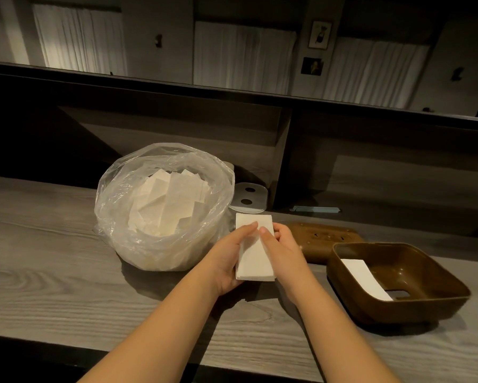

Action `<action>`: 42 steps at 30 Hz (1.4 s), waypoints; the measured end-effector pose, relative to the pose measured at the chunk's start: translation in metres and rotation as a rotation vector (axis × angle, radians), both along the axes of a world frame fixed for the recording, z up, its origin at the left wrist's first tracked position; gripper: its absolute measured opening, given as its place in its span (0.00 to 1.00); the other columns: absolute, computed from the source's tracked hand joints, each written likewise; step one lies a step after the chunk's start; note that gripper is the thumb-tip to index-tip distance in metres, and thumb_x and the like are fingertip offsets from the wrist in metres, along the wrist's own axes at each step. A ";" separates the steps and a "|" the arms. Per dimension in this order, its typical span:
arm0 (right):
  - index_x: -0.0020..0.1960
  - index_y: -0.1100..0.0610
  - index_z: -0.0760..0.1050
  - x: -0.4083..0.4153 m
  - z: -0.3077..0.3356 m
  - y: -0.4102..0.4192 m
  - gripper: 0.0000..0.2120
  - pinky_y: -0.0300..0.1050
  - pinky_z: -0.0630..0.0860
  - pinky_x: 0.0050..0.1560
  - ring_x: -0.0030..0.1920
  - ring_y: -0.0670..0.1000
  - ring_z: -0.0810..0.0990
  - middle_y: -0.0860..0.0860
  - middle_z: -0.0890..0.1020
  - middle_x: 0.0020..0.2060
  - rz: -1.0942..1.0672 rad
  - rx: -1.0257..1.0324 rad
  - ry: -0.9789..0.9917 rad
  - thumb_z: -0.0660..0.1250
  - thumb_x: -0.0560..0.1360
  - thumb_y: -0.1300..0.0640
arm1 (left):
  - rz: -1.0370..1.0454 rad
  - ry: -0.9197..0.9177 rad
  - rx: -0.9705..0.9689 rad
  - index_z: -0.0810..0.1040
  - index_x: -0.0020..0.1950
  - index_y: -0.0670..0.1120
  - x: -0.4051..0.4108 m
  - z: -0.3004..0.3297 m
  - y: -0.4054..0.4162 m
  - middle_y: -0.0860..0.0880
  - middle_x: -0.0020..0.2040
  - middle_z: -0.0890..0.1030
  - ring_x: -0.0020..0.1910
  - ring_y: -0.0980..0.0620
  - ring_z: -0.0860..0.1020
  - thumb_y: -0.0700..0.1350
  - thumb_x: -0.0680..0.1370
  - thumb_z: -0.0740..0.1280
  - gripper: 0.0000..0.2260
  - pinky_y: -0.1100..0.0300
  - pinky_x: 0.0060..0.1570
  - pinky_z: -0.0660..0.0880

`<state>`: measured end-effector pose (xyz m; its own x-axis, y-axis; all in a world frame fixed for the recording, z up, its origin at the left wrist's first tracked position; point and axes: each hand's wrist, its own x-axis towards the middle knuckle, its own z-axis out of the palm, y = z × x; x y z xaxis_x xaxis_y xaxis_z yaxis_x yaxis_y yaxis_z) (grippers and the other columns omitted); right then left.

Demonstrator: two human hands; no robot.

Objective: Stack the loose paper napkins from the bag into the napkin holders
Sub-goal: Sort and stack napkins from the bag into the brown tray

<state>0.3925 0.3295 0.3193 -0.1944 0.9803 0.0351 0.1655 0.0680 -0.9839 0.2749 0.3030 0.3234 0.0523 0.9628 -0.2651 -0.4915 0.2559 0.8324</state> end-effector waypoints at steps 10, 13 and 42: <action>0.70 0.48 0.67 0.025 0.057 -0.014 0.20 0.53 0.75 0.61 0.58 0.52 0.75 0.49 0.76 0.58 -0.055 -0.003 0.015 0.57 0.81 0.41 | 0.158 0.347 0.254 0.72 0.67 0.51 0.041 0.052 0.004 0.48 0.55 0.78 0.53 0.46 0.78 0.56 0.80 0.64 0.18 0.50 0.53 0.78; 0.67 0.49 0.71 0.056 0.075 -0.016 0.18 0.53 0.75 0.60 0.56 0.51 0.77 0.48 0.78 0.55 -0.065 0.038 -0.079 0.61 0.80 0.44 | 0.135 0.397 0.286 0.69 0.62 0.53 0.063 0.062 0.005 0.51 0.52 0.77 0.51 0.49 0.77 0.56 0.81 0.62 0.13 0.52 0.54 0.75; 0.73 0.55 0.67 0.135 0.046 0.016 0.28 0.54 0.71 0.65 0.65 0.58 0.72 0.55 0.73 0.68 -0.154 -0.359 -0.670 0.71 0.75 0.54 | -0.294 1.261 0.745 0.73 0.57 0.51 0.075 0.007 -0.015 0.55 0.56 0.75 0.54 0.57 0.75 0.54 0.79 0.67 0.10 0.54 0.55 0.78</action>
<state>0.5273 0.3452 0.3655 0.0773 0.9269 -0.3672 0.7148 -0.3083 -0.6277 0.3497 0.2880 0.3305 0.3803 0.8897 0.2527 0.6243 -0.4485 0.6397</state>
